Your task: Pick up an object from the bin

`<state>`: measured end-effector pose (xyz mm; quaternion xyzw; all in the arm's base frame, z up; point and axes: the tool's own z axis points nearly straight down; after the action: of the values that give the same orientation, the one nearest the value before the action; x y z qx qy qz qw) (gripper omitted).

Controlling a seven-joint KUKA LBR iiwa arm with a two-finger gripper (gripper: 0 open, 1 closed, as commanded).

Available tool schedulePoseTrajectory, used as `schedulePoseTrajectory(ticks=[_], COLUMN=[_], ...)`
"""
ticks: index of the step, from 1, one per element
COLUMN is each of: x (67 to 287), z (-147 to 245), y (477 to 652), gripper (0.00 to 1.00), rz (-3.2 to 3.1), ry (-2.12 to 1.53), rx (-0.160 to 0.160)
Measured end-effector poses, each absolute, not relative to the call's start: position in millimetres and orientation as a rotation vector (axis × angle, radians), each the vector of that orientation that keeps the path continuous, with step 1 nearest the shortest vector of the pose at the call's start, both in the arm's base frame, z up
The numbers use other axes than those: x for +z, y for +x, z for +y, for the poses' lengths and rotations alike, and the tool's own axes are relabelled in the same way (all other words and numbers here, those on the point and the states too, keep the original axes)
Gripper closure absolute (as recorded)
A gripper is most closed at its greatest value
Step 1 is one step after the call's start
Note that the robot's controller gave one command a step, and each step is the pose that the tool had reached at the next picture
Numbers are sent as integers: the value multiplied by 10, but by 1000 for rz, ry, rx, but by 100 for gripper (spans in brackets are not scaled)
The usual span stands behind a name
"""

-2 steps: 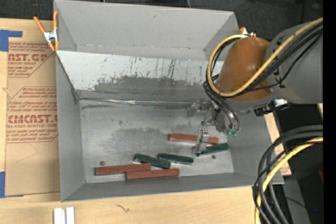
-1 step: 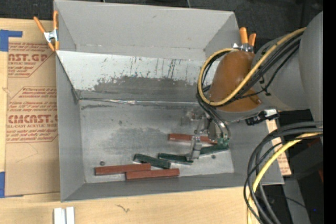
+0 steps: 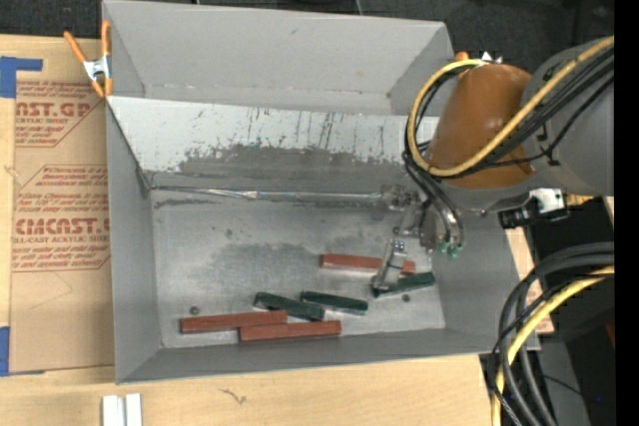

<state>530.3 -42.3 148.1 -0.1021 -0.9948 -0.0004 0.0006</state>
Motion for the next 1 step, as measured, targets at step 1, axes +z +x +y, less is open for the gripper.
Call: schedulePoseTrajectory(ticks=[1], x=[750], z=[-322], y=[5370], gripper=[0], rz=[-3139], ry=[-131], rx=[0])
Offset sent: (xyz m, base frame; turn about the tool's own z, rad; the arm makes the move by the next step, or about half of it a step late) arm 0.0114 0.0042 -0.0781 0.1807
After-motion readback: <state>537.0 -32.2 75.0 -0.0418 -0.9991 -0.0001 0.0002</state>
